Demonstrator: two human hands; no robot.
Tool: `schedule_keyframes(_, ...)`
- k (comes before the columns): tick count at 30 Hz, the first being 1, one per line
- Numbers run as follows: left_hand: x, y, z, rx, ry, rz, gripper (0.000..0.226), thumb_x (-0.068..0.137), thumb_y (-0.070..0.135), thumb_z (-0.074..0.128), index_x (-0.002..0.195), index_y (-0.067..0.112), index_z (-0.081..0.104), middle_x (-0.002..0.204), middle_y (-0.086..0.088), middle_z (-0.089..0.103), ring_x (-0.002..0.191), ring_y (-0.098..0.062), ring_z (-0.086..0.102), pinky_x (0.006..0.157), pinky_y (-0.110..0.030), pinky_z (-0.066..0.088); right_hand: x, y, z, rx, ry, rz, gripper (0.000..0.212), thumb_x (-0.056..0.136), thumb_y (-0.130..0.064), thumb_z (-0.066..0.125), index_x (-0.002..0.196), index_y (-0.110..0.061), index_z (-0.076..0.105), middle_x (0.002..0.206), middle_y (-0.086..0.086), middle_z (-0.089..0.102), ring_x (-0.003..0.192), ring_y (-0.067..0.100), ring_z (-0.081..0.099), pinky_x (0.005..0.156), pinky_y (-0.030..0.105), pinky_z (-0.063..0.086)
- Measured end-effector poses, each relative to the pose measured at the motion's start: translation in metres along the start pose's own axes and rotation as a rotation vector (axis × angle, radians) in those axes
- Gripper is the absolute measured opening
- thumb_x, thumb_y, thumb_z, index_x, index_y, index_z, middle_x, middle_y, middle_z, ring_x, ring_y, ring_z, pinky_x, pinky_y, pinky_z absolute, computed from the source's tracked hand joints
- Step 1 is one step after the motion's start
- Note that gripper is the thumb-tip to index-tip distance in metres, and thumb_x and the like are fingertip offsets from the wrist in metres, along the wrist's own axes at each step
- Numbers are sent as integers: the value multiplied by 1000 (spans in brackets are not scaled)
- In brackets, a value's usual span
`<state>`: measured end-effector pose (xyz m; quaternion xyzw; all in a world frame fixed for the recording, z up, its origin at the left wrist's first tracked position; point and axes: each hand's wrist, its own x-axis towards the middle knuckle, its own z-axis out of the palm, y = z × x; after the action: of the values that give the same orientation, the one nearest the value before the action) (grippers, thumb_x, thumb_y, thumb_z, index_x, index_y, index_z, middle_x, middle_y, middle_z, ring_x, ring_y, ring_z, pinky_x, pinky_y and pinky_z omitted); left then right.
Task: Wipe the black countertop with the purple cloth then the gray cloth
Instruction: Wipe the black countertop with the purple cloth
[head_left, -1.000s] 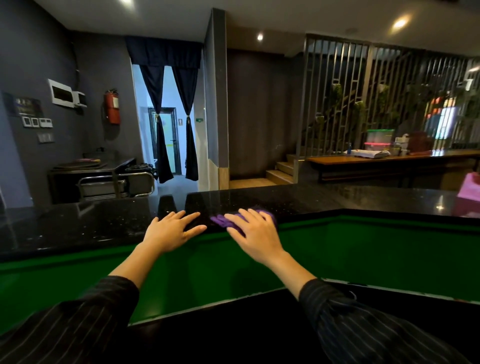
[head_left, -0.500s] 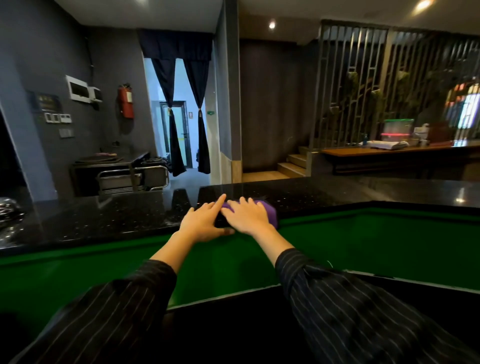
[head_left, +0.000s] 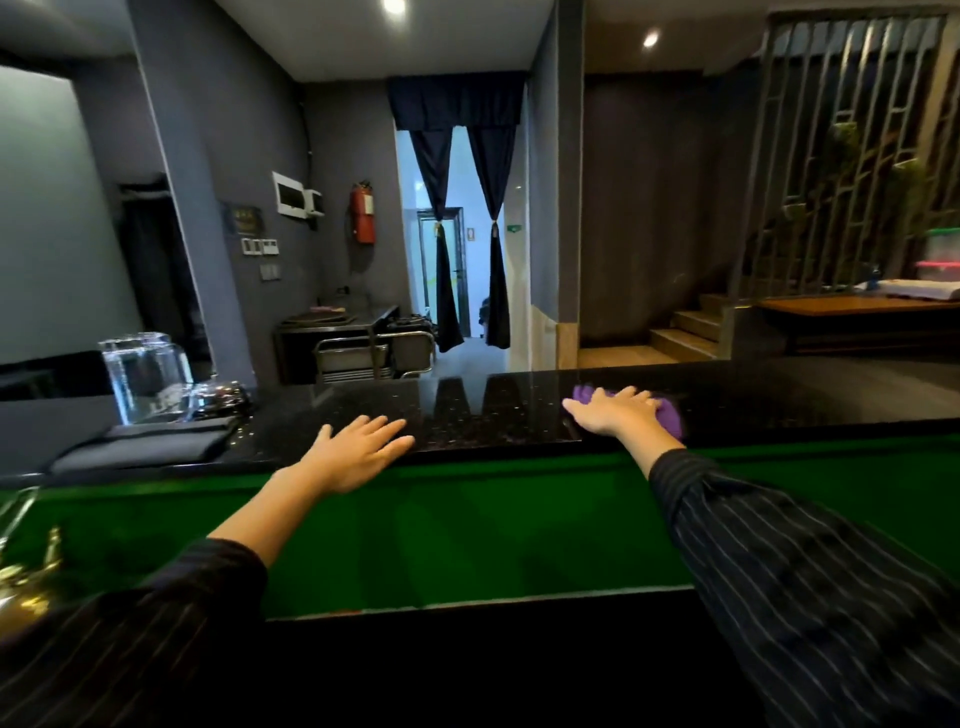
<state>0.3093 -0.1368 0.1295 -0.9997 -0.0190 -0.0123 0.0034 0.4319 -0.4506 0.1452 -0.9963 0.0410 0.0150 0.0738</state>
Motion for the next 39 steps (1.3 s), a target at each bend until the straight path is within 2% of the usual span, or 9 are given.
schedule_keyframes(6, 10, -4, 4, -68, 58, 20, 59, 97, 57, 20, 151, 34, 14, 161, 5, 13, 149, -17, 9, 116, -58, 8, -1, -103, 14, -4, 14, -76, 84, 91, -72, 21, 155, -19, 15, 160, 25, 8, 146, 46, 8, 118, 54, 5)
schedule_keyframes(11, 4, -10, 2, -188, 105, 118, 76, 94, 61, 28, 153, 22, 2, 162, 1, 7, 149, -18, 4, 119, -52, 11, -19, -198, 34, -43, -70, -463, 68, 93, -68, 20, 154, -38, 12, 163, 15, 5, 148, 39, 6, 117, 55, 5)
schedule_keyframes(14, -2, -55, -4, -180, 133, 129, 73, 93, 60, 29, 153, 24, 7, 162, 2, 3, 149, -17, -1, 120, -48, 11, -11, -200, 27, -55, -149, -613, 60, 97, -63, 21, 153, -43, 10, 164, 7, 2, 150, 33, 3, 118, 53, 3)
schedule_keyframes(16, -6, -97, -1, -68, 80, 90, 68, 92, 65, 16, 151, 33, 14, 161, 5, 8, 149, -17, 3, 118, -48, 10, 11, -186, 22, -31, -176, -560, 59, 98, -62, 21, 153, -43, 10, 164, 4, 0, 150, 31, 1, 118, 52, 1)
schedule_keyframes(18, -11, -120, 4, -63, 77, 104, 95, 68, 85, -8, 149, 41, 14, 160, 8, 13, 148, -15, 8, 118, -45, 12, 40, -176, 22, -9, -154, -428, 62, 96, -65, 19, 153, -42, 10, 164, 3, -1, 150, 31, 0, 120, 53, 1)
schedule_keyframes(21, -8, -120, 12, -52, 190, 117, 119, 46, 89, -26, 147, 45, 16, 159, 12, 18, 147, -12, 14, 118, -41, 16, 69, -193, 27, -12, -113, -238, 71, 93, -71, 19, 155, -36, 10, 164, 11, 0, 149, 37, 1, 119, 55, 4)
schedule_keyframes(25, -4, -120, 19, -15, 285, 133, 112, 52, 85, -24, 147, 44, 18, 158, 13, 20, 147, -10, 16, 117, -39, 19, 67, -251, 31, -27, -63, -147, 81, 89, -76, 21, 155, -28, 20, 162, 14, 11, 148, 39, 10, 117, 55, 8)
schedule_keyframes(32, -7, -118, 17, -4, 300, 128, 84, 79, 78, 16, 149, 33, 21, 156, 6, 28, 145, -15, 25, 116, -39, 25, 40, -360, 47, -70, -220, -514, 73, 90, -72, 15, 154, -39, 6, 164, 7, -3, 150, 35, 0, 117, 61, 2)
schedule_keyframes(39, -27, -111, 33, -7, 671, 14, 73, 82, 75, 25, 110, 15, 54, 112, 0, 58, 106, -16, 55, 87, -27, 46, -20, -357, 49, -51, -306, -870, 53, 102, -54, 21, 152, -42, 10, 164, 8, -2, 150, 33, -6, 117, 56, -4)
